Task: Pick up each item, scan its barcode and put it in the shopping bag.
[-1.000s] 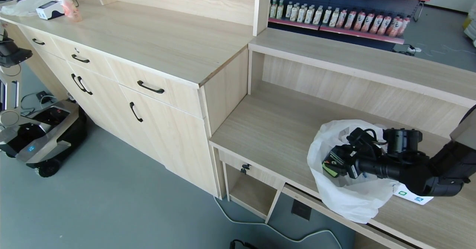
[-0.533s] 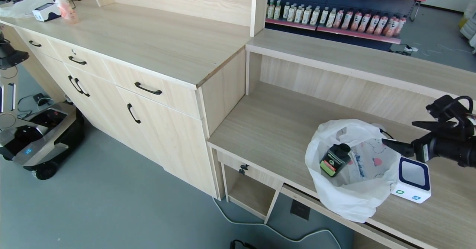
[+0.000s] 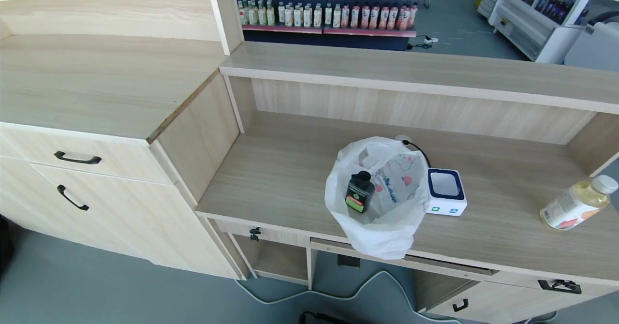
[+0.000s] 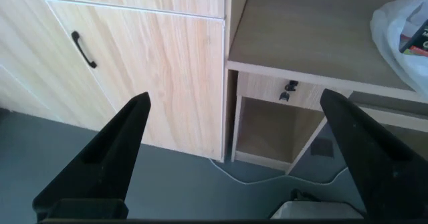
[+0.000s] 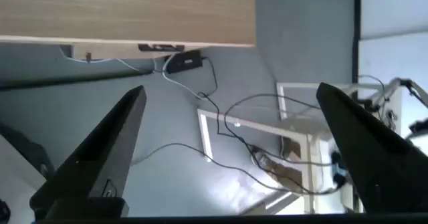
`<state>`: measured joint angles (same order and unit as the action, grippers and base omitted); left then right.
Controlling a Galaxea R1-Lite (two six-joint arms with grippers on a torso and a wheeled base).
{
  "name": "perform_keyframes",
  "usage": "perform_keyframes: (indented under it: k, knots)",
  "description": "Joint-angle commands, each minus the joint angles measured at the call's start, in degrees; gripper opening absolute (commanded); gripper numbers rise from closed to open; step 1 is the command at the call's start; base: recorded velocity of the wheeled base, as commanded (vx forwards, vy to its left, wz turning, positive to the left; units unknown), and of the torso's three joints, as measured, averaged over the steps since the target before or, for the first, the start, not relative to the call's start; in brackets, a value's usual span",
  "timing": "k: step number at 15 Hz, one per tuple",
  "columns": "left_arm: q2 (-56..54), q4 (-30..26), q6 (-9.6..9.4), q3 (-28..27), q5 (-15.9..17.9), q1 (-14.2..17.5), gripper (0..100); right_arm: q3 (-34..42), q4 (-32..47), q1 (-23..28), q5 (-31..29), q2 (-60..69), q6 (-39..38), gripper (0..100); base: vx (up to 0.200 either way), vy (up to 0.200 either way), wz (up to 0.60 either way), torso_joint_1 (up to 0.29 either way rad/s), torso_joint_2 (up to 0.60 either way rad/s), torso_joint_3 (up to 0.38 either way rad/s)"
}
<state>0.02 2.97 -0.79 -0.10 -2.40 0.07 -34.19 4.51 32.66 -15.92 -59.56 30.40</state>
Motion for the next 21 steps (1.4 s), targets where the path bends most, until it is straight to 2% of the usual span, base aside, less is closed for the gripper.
perform_keyframes:
  k: [1,3,5,6,7,8,11,14,15,16,19,21]
  knots:
    - [0.0,0.0,0.0,0.0,-0.1,0.0,100,2.3,2.3,1.9,-8.6,7.0,-5.2,100,0.0,0.0,0.0,0.0,0.0,0.0]
    - [0.0,0.0,0.0,0.0,-0.1,0.0,100,1.9,1.5,1.6,-9.7,1.7,-15.6,100,0.0,0.0,0.0,0.0,0.0,0.0]
    - [0.0,0.0,0.0,0.0,-0.1,0.0,100,1.5,-5.7,0.4,-7.6,-8.0,-24.5,100,0.0,0.0,0.0,0.0,0.0,0.0]
    - [0.0,0.0,0.0,0.0,-0.1,0.0,100,1.5,-7.9,-0.1,-6.2,-10.1,-26.5,100,0.0,0.0,0.0,0.0,0.0,0.0]
    - [0.0,0.0,0.0,0.0,-0.1,0.0,100,1.3,-13.6,-1.2,-1.0,-14.8,-30.4,100,0.0,0.0,0.0,0.0,0.0,0.0]
    - [0.0,0.0,0.0,0.0,-0.1,0.0,100,1.2,-21.1,-1.4,7.0,-20.0,-31.0,100,0.0,0.0,0.0,0.0,0.0,0.0]
    - [0.0,0.0,0.0,0.0,-0.1,0.0,100,2.0,-28.6,-3.9,15.0,-24.1,-27.4,100,0.0,0.0,0.0,0.0,0.0,0.0]
    - [0.0,0.0,0.0,0.0,-0.1,0.0,100,4.8,-36.3,-3.3,15.6,-29.6,-21.8,100,0.0,0.0,0.0,0.0,0.0,0.0]
    - [0.0,0.0,0.0,0.0,-0.1,0.0,100,5.5,-37.9,-2.1,15.0,-30.6,-20.2,100,0.0,0.0,0.0,0.0,0.0,0.0]
    - [0.0,0.0,0.0,0.0,-0.1,0.0,100,5.1,-38.3,0.6,13.7,-31.6,-15.0,100,0.0,0.0,0.0,0.0,0.0,0.0]
    - [0.0,0.0,0.0,0.0,-0.1,0.0,100,5.1,-45.1,1.0,13.8,-36.3,-13.8,100,0.0,0.0,0.0,0.0,0.0,0.0]
    - [0.0,0.0,0.0,0.0,-0.1,0.0,100,4.2,-54.0,0.9,15.5,-42.4,-14.1,100,0.0,0.0,0.0,0.0,0.0,0.0]
